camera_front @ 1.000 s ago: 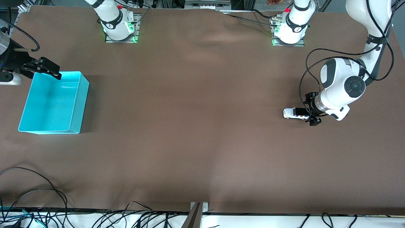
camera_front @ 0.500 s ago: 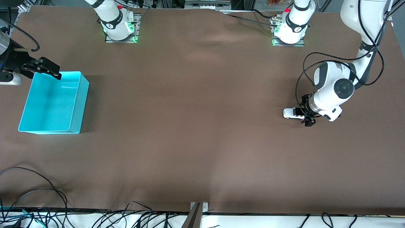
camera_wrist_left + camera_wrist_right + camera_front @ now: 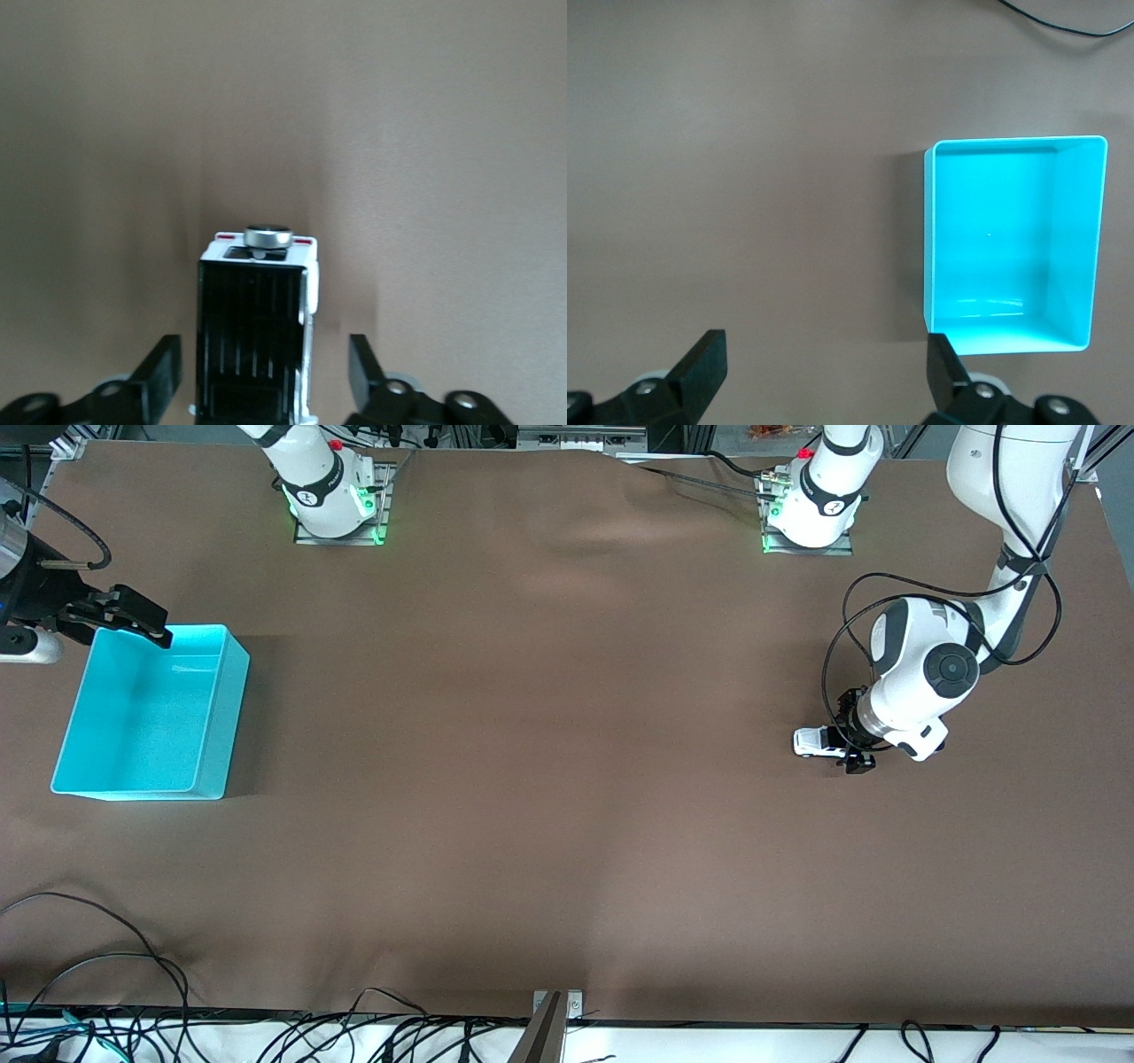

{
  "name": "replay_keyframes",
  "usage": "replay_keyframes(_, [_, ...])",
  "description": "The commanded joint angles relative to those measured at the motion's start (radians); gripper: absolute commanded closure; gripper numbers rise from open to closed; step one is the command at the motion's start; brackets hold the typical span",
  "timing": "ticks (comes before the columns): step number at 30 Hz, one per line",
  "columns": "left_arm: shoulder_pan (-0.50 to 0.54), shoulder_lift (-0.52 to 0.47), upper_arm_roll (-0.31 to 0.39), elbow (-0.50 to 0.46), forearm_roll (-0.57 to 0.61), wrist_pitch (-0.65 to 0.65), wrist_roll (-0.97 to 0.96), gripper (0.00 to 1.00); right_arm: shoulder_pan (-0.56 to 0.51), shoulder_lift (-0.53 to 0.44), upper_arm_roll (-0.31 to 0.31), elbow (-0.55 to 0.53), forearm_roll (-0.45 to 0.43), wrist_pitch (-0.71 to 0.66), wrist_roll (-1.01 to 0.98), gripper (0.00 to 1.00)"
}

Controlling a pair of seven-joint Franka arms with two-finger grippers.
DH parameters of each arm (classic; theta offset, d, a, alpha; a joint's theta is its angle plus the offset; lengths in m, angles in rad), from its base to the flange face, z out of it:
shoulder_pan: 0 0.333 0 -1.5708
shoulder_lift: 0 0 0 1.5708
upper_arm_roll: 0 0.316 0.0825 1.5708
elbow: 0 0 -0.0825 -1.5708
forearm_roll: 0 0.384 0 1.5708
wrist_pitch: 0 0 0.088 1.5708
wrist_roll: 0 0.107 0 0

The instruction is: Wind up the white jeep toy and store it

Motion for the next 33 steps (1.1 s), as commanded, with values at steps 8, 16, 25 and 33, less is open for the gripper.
replay_keyframes(8, [0.004, -0.014, -0.001, -0.019, 0.025, 0.022, -0.03, 0.74, -0.003, 0.008, 0.003, 0.021, -0.017, -0.009, -0.01, 0.0])
replay_keyframes(16, [-0.004, -0.021, -0.001, -0.016, 0.025, 0.019, -0.029, 0.79, -0.003, 0.008, 0.005, 0.021, -0.017, -0.009, -0.01, 0.0])
replay_keyframes(25, [-0.021, -0.069, -0.003, -0.002, 0.025, -0.024, -0.029, 0.79, -0.003, 0.008, 0.005, 0.021, -0.017, -0.009, -0.01, 0.0])
replay_keyframes(33, [-0.086, -0.081, -0.004, -0.002, 0.025, -0.032, -0.094, 0.79, -0.003, 0.008, 0.005, 0.021, -0.017, -0.009, -0.01, 0.0])
